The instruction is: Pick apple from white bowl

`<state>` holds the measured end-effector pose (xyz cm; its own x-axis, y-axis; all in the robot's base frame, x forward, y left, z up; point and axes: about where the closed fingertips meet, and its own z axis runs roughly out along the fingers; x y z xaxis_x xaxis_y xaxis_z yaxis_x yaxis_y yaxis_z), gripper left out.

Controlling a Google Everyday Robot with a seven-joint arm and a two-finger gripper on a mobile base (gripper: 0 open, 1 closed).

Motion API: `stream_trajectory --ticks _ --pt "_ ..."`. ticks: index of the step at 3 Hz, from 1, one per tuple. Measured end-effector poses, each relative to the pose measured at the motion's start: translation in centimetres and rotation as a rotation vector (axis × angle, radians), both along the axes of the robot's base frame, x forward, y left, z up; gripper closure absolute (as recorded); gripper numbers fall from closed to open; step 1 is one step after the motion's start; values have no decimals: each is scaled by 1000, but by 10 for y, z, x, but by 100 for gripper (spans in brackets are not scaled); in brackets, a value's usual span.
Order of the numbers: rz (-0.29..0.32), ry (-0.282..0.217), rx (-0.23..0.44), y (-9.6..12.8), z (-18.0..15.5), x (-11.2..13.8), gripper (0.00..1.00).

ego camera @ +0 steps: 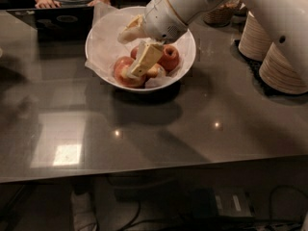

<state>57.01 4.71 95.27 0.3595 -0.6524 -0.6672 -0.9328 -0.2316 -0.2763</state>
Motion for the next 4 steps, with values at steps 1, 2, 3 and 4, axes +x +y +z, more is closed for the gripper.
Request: stream_trajectory --ticks 1,2,3,4 --pt "4 7 -7 2 2 -10 29" --pt "-3 31 -14 -2 -3 -14 26" --pt "-12 67 -11 -6 -15 -12 33" --pt "-20 91 -11 -9 -24 -7 45"
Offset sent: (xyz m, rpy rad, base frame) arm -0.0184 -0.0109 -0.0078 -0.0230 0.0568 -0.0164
